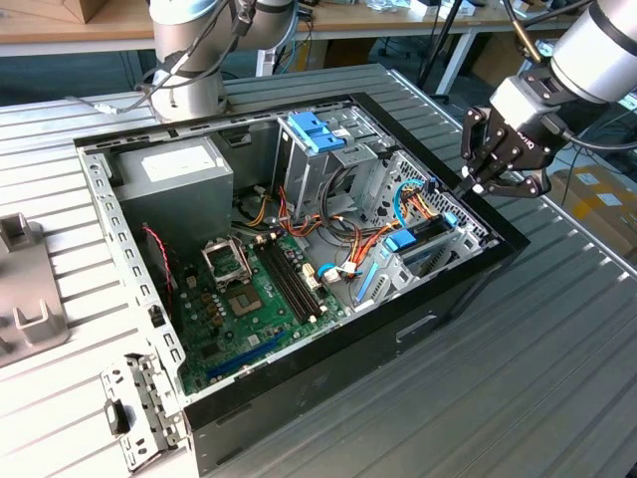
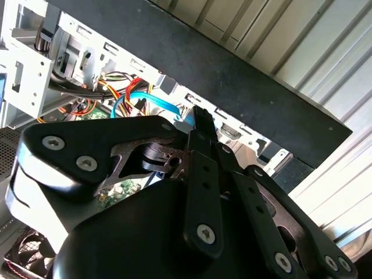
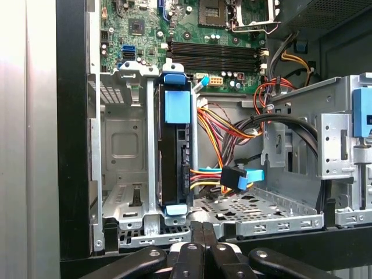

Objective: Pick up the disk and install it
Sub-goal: 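Insert the first disk wire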

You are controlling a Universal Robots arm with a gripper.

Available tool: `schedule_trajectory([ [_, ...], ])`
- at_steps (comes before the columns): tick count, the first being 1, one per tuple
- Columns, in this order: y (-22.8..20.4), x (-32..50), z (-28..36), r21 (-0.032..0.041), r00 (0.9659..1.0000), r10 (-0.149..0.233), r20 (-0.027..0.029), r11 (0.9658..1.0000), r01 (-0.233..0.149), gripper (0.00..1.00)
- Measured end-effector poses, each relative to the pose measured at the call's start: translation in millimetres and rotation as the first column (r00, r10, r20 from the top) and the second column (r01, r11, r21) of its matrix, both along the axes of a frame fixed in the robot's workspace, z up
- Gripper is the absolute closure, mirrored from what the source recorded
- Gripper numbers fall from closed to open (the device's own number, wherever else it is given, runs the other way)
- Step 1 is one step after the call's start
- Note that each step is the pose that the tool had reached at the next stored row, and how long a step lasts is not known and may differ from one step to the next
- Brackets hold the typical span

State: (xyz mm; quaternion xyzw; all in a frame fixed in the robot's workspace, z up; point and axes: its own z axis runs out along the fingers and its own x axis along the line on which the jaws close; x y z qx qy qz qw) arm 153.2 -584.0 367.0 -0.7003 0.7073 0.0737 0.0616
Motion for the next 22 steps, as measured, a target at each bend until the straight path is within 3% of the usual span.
schedule_trajectory([
  [5,0.0,-8.5,0.0,0.0,1.0,0.0,0.0,1.0,0.0,0.89],
  [11,1.1,-28.9,0.0,0.0001,1.0,0.0,0.0,1.0,0.0,0.89],
  [15,1.1,-29.6,0.0,0.0,1.0,0.0,0.0,1.0,0.0,0.89],
  [21,1.1,-29.8,0.0,0.0,1.0,0.0,0.0,1.0,0.0,0.58],
  [22,1.1,-29.8,0.0,0.0,1.0,0.0,0.0,1.0,0.0,0.58],
])
